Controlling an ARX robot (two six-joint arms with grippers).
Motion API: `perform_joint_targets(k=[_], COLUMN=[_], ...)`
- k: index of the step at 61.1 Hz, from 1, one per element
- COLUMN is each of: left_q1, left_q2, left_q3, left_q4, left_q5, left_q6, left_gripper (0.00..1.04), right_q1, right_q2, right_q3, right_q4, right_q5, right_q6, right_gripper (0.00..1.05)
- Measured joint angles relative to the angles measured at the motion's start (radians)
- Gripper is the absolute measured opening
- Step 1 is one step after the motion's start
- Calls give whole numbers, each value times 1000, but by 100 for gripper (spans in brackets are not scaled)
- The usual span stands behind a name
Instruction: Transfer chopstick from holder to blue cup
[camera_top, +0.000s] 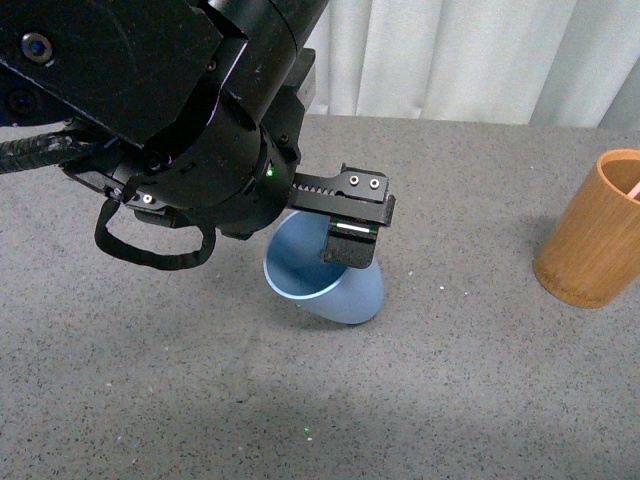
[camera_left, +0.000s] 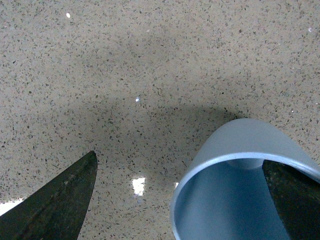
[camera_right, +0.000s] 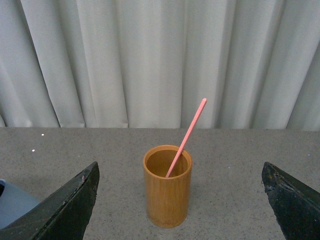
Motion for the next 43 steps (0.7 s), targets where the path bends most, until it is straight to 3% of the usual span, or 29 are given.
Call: perform_joint_targets(k=[43], left_q1=[-21], left_q2=[-14], left_q3=[0], left_q4=[0], left_q5=[18], left_q6=[-22], left_gripper=[98], right_q1=[0], right_q2=[0], right_q3=[0], right_q4=[0], right_q5=[0], right_q6=[0], right_gripper=[95])
